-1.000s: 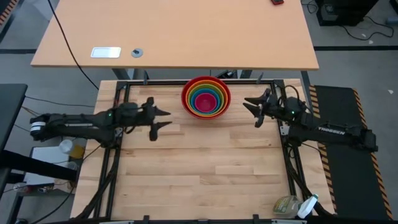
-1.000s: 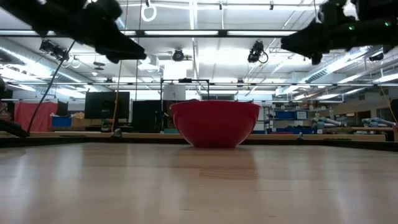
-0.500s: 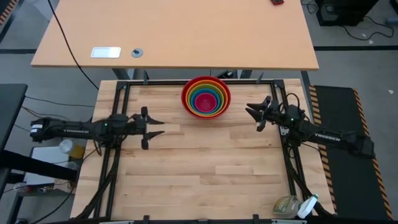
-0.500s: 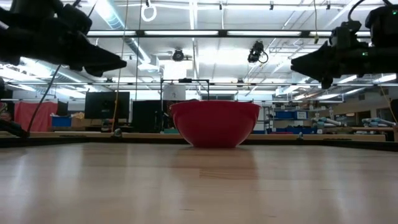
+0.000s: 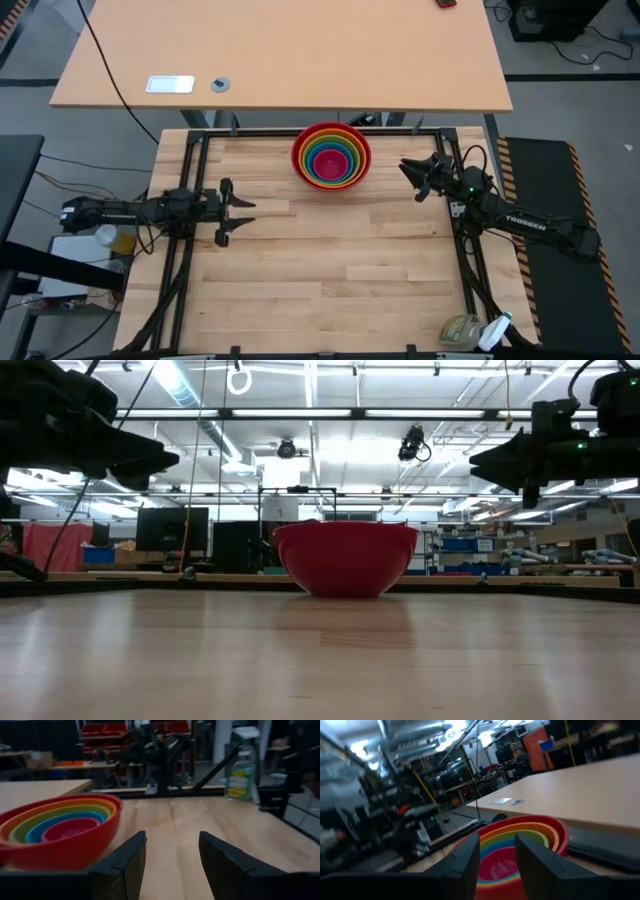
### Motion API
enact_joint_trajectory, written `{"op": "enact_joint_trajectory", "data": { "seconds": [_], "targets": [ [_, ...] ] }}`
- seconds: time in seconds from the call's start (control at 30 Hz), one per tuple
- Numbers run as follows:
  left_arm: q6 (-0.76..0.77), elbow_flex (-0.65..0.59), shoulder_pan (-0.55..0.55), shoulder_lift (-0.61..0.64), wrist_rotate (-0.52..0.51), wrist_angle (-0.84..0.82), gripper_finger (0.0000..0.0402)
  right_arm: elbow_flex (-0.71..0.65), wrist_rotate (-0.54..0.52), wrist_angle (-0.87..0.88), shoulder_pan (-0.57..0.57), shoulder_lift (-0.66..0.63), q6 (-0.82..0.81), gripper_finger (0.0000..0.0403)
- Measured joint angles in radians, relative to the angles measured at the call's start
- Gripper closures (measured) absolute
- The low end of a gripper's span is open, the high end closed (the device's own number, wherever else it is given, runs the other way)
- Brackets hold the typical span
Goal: Nest bowls inside each other
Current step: Return to Home Position
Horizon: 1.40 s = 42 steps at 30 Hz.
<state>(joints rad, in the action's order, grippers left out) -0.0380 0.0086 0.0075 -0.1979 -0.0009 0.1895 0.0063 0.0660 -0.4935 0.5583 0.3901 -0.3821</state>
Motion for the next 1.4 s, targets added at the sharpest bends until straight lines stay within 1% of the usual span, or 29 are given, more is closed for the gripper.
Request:
{"op": "enact_joint_trajectory", "data": {
  "seconds": [0.1,0.17,0.37,1.4],
  "targets": [
    [-0.015,0.000,-0.018,0.004,0.014,0.001,0.0217,0.000,0.001,0.000,0.000,0.000,-0.092,0.0271],
    [-0.033,0.000,-0.022,0.002,0.014,0.001,0.0217,0.000,0.010,0.000,0.000,0.000,-0.118,0.0271],
    [0.008,0.000,-0.022,0.003,0.014,0.001,0.0217,0.000,0.013,0.000,0.000,0.000,-0.115,0.0271],
    [0.008,-0.001,-0.022,0.002,0.014,0.000,0.0217,0.000,0.014,0.000,0.000,0.000,-0.113,0.0271]
  ]
}}
